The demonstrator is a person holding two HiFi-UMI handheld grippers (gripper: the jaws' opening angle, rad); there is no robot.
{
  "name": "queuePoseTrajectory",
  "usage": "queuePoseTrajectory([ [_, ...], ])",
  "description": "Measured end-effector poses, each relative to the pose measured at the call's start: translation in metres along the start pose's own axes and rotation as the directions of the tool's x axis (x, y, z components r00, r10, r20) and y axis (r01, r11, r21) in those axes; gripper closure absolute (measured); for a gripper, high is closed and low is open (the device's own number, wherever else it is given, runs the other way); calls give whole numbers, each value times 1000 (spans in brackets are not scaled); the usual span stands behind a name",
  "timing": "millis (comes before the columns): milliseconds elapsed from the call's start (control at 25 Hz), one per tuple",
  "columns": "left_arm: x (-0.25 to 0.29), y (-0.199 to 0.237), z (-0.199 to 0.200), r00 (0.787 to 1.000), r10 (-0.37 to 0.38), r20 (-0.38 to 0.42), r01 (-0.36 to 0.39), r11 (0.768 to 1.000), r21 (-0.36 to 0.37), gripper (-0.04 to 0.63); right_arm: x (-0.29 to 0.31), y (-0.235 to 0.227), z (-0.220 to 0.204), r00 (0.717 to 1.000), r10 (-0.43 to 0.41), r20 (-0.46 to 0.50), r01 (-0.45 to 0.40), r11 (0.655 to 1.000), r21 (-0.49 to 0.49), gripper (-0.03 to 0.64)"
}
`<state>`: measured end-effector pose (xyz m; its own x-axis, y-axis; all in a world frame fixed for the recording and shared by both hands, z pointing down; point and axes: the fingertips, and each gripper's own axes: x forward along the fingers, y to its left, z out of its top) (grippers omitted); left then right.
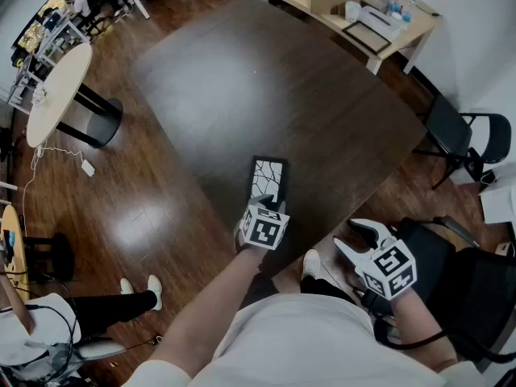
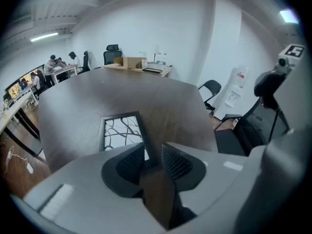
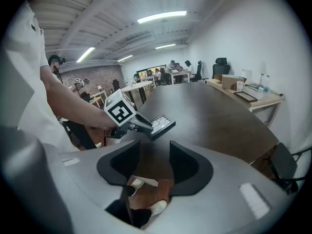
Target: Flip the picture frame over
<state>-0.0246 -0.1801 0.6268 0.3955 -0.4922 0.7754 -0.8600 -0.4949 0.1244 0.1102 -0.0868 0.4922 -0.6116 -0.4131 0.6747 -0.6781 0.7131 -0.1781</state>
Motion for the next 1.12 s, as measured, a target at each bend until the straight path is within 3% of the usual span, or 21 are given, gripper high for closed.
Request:
queuePoseTrajectory([
  [240, 22, 11, -3, 997, 49, -59, -48, 999, 8, 491, 8, 9, -3, 1000, 11, -22, -10, 999, 40, 423],
  [480, 35, 12, -11, 988, 96, -118, -97, 995, -8, 494, -5, -9, -14, 999, 1, -44, 3, 996, 85, 425],
  [760, 30, 10, -11, 974, 189, -126, -187, 982, 22, 521, -11, -23, -20, 999, 6, -44, -1, 995, 102, 426],
  [960, 29, 8, -13, 976, 174, -128, -175, 985, 0, 532, -10, -27, -25, 999, 14, -33, -10, 994, 111, 428],
  [1120, 20, 6, -6, 989, 114, -97, -119, 991, -54, 532, -10, -29, -25, 1000, 15, -25, -12, 993, 114, 428],
])
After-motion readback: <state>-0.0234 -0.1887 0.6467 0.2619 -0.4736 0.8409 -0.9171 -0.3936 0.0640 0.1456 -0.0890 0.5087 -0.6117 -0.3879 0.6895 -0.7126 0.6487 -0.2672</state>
